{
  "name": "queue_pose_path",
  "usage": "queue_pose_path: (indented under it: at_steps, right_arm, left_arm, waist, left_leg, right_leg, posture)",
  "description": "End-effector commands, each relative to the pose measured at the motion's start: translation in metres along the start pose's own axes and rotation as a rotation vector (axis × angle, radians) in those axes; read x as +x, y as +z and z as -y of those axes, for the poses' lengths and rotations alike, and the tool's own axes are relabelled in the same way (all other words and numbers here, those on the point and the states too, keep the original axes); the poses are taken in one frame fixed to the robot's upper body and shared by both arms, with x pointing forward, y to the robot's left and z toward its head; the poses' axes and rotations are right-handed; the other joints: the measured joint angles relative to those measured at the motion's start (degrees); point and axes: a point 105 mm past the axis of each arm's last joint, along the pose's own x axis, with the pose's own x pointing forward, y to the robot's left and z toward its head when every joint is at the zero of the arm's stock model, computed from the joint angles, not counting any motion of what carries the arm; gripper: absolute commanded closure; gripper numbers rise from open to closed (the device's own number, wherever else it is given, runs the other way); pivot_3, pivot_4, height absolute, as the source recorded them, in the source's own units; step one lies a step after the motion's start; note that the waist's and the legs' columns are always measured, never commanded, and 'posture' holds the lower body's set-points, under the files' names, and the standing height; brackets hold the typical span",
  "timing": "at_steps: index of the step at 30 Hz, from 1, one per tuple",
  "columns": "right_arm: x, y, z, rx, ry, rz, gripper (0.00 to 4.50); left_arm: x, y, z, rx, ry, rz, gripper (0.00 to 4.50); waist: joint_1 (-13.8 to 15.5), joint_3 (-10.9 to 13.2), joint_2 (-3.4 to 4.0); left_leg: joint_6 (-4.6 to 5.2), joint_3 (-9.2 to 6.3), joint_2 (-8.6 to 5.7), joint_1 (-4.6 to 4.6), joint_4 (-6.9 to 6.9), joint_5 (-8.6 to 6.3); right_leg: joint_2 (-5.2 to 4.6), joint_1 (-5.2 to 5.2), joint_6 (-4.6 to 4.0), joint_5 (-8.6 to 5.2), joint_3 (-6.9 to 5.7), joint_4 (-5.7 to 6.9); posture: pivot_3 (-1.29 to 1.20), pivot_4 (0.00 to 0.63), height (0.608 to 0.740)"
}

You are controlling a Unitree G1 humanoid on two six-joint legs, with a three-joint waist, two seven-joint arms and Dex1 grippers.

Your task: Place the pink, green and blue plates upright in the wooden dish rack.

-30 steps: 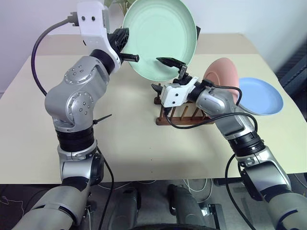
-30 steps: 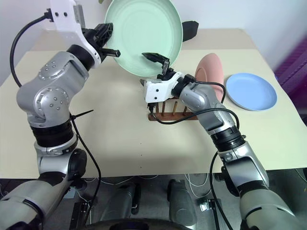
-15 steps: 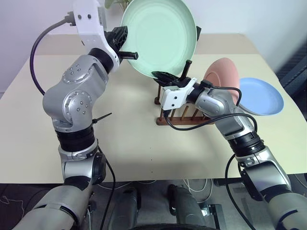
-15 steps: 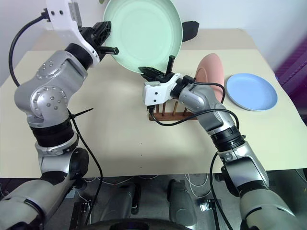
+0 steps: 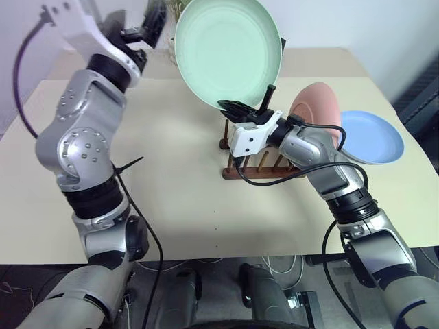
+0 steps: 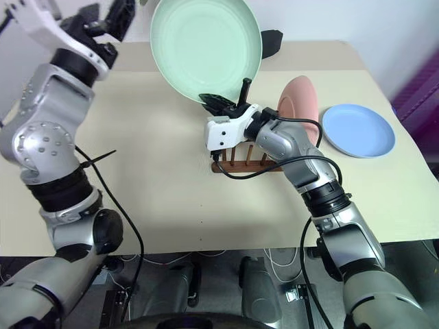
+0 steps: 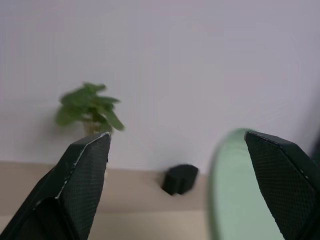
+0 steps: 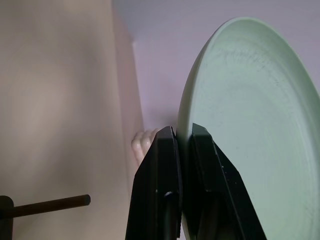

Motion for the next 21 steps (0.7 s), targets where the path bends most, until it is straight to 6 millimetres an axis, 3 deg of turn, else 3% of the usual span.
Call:
queue_pose_path:
  at_steps: [1,4,8,14,21]
  right_arm:
    - [-0.004,0.013,0.037,0.024,-0.126,0.088,4.5]
    - [-0.008,0.019,0.057,0.125,-0.196,0.146,4.5]
    - [-0.019,0.027,0.082,0.373,-0.265,0.242,4.5]
    - [-0.056,0.033,0.103,0.865,-0.268,0.39,4.5]
    - [-0.094,0.036,0.095,1.262,-0.207,0.417,4.5]
  left_arm:
    - [-0.013,0.014,-0.024,0.065,0.031,0.057,0.03]
    - [-0.026,0.004,-0.042,0.179,0.022,-0.002,0.03]
    - [-0.059,-0.038,-0.039,0.366,-0.169,-0.184,0.03]
    - [-0.103,-0.089,-0.011,0.252,-0.404,-0.36,0.03]
    - [-0.129,-0.12,0.026,0.139,-0.606,-0.451,0.03]
  waist:
    - [0.0,0.0,0.0]
    - [0.0,0.0,0.0]
    - [-0.1,0.0,0.01]
    - [0.7,0.0,0.01]
    - [0.3,0.0,0.05]
  left_leg:
    - [0.0,0.0,0.01,0.0,0.0,0.0]
    - [0.0,0.0,0.01,-0.01,0.01,0.0]
    - [0.01,0.02,0.03,0.03,-0.04,0.0]
    - [0.04,-0.07,0.22,-0.02,0.05,-0.02]
    - [0.07,-0.02,0.27,0.04,0.02,-0.04]
  right_leg:
    - [0.02,0.0,0.0,0.0,0.0,0.0]
    - [0.01,0.0,0.0,0.0,0.0,0.0]
    - [0.0,0.0,-0.01,0.0,0.03,0.07]
    - [-0.06,0.06,-0.04,0.0,0.0,0.02]
    - [-0.06,0.08,-0.25,-0.1,0.01,0.03]
  posture:
    - [0.0,0.15,0.736]
    - [0.0,0.15,0.736]
    - [0.0,0.15,0.736]
    - [0.0,0.15,0.736]
    - [0.0,0.15,0.736]
